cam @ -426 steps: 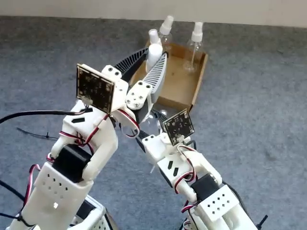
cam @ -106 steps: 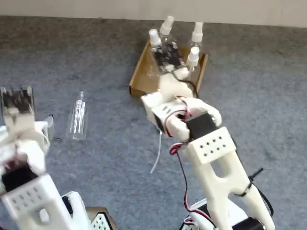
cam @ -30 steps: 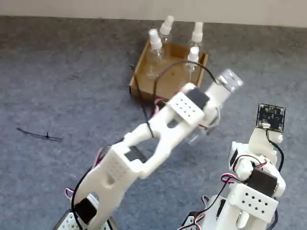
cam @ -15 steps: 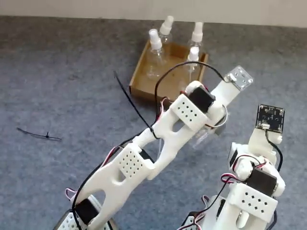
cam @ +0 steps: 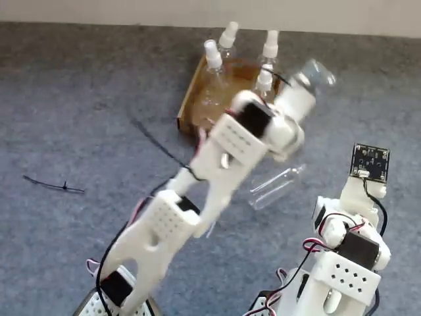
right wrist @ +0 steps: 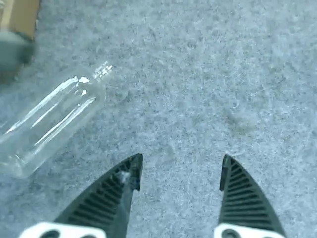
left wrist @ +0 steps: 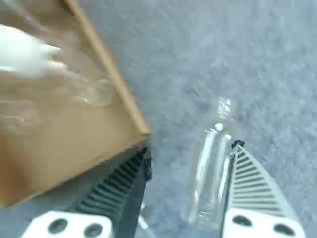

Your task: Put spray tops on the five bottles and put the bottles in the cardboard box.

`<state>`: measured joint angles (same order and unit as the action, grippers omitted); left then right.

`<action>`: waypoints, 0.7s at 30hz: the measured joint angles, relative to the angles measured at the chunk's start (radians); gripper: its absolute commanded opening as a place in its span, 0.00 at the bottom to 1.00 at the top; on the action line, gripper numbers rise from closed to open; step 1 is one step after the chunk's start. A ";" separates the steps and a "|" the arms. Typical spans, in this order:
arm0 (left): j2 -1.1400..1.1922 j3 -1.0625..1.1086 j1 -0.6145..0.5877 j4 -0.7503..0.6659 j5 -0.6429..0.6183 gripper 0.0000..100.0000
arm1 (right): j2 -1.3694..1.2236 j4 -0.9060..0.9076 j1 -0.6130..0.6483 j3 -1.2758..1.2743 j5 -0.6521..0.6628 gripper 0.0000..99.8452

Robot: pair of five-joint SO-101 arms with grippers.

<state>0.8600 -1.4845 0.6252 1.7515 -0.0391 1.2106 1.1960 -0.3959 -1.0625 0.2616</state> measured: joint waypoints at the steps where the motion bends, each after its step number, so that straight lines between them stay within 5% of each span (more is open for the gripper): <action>1: -0.051 0.018 -0.025 0.002 0.005 0.23 | 0.000 0.000 0.002 0.006 -0.020 0.21; 7: -0.404 0.301 -0.207 0.003 0.020 0.23 | -0.035 0.006 0.100 0.089 -0.204 0.21; 16: -0.996 1.014 -0.456 -0.003 0.144 0.23 | -0.473 0.008 0.437 0.239 -0.555 0.21; 21: -1.255 1.453 -0.671 -0.160 0.250 0.23 | -0.732 -0.021 0.503 0.342 -0.778 0.21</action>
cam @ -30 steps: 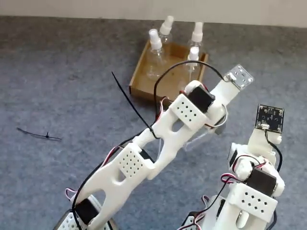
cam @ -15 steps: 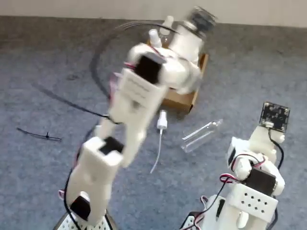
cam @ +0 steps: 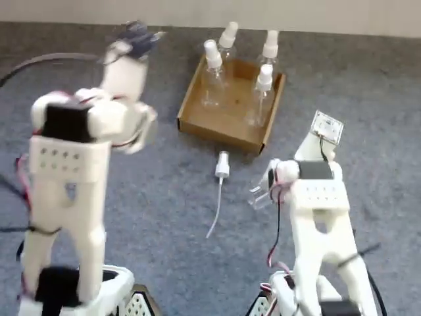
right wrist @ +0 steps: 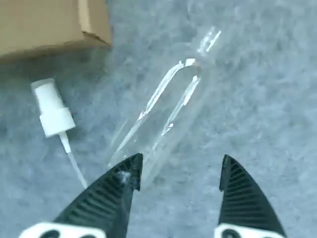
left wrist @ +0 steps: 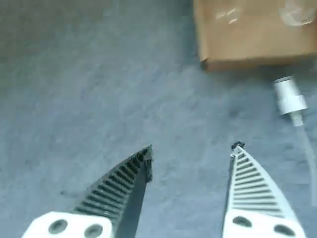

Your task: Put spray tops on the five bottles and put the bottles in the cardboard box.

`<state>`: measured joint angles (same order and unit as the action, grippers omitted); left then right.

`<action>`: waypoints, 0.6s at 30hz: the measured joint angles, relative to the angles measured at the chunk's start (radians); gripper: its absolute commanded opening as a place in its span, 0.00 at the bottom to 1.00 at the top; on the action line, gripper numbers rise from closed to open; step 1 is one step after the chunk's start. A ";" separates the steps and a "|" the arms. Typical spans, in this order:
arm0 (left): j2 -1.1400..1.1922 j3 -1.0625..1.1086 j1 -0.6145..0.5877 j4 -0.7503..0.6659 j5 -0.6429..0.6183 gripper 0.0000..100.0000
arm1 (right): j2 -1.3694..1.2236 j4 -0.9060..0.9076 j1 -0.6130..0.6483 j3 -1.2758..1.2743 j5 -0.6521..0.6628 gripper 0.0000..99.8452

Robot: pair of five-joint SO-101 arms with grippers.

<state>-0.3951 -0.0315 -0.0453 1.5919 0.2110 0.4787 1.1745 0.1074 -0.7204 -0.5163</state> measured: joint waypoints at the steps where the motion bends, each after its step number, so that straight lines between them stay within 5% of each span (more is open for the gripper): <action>1: -0.037 0.095 -0.051 -0.048 0.023 0.23 | -0.038 -0.002 -0.005 0.018 -0.025 0.21; 8: -0.193 0.634 -0.218 -0.364 0.086 0.23 | -0.227 -0.023 -0.006 0.101 -0.137 0.21; 18: -0.226 0.876 -0.199 -0.477 0.086 0.23 | -0.454 -0.164 -0.011 0.130 -0.184 0.21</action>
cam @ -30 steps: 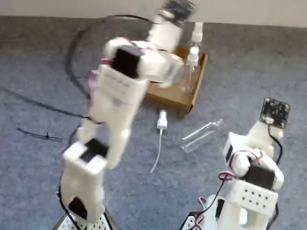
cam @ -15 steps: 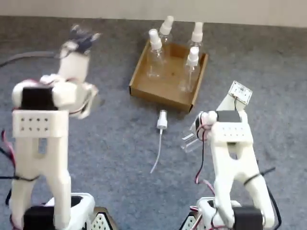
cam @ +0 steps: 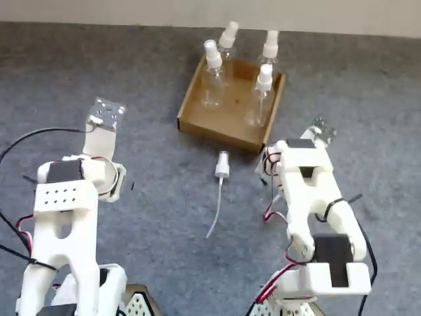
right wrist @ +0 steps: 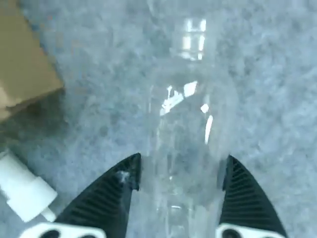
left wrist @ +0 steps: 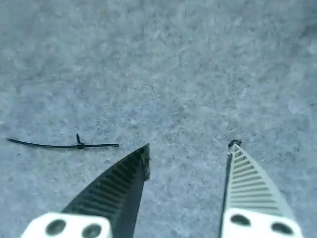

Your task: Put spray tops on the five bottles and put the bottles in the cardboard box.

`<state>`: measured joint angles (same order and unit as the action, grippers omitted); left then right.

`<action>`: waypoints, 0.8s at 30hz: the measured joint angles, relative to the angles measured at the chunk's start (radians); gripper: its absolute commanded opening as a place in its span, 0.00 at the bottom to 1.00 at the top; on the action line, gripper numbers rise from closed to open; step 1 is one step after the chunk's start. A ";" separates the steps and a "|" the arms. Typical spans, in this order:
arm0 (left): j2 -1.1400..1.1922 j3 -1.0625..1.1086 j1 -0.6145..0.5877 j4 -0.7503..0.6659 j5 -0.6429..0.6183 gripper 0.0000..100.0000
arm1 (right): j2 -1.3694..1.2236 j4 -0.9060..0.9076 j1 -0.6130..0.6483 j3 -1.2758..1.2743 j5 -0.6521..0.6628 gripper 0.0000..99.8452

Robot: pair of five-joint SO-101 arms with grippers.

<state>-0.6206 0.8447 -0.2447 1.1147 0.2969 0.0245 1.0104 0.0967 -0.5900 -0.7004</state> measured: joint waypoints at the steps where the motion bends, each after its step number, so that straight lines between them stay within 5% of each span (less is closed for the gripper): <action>1: 0.000 0.014 0.000 -0.008 0.000 0.23 | -0.014 0.000 0.000 0.000 0.000 0.21; 8: 0.000 0.107 0.006 -0.058 0.000 0.23 | -0.049 0.000 -0.002 0.008 0.000 0.28; 13: 0.000 0.176 0.006 -0.107 0.000 0.23 | -0.049 0.005 -0.009 0.008 0.066 0.22; 24: 0.000 0.276 0.011 -0.230 0.000 0.23 | -0.049 0.009 -0.428 0.008 0.974 0.17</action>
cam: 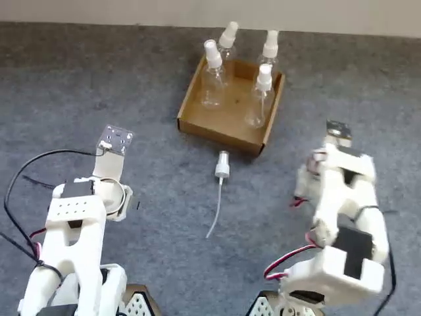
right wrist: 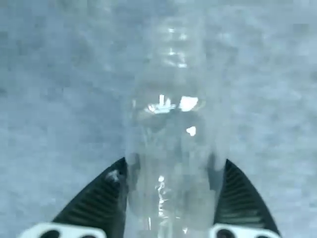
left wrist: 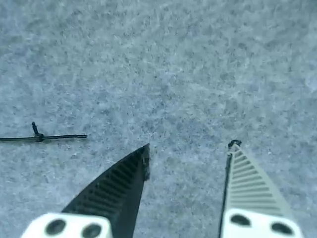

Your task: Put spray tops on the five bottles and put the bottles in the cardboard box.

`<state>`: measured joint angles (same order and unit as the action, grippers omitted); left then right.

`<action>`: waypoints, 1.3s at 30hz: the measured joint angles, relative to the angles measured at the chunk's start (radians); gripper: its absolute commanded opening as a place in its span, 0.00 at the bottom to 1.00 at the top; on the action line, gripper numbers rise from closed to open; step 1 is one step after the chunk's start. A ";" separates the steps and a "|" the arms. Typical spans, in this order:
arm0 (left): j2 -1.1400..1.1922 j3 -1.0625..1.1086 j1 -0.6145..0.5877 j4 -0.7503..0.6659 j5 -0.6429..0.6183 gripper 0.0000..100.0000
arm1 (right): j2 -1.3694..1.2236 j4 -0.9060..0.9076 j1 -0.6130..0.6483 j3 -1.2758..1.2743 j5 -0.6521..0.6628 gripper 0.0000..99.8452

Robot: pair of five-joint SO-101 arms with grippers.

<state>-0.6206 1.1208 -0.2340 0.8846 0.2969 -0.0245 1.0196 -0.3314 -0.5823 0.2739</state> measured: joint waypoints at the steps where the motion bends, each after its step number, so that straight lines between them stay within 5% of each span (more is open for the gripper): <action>1: -0.002 0.009 0.014 -0.008 0.000 0.23 | 0.000 0.000 -0.041 0.000 0.069 0.17; 7: -0.002 0.038 0.094 -0.018 0.000 0.23 | -0.052 0.052 -0.253 0.138 0.331 0.11; 12: -0.008 0.043 0.100 -0.018 0.000 0.23 | -0.172 0.181 -0.295 0.295 0.476 0.11; 20: -0.008 0.080 0.152 -0.051 0.000 0.23 | -0.207 0.342 -0.293 0.423 0.539 0.34; 28: -0.008 0.091 0.161 -0.098 0.000 0.23 | -0.207 0.411 -0.281 0.427 0.563 0.34; 39: -0.008 0.094 0.161 -0.101 0.000 0.23 | -0.215 0.417 -0.146 0.660 0.436 0.24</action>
<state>-0.6283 1.2144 -0.0729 0.7833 0.2969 -0.2394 1.4369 -0.4772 0.0775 0.7096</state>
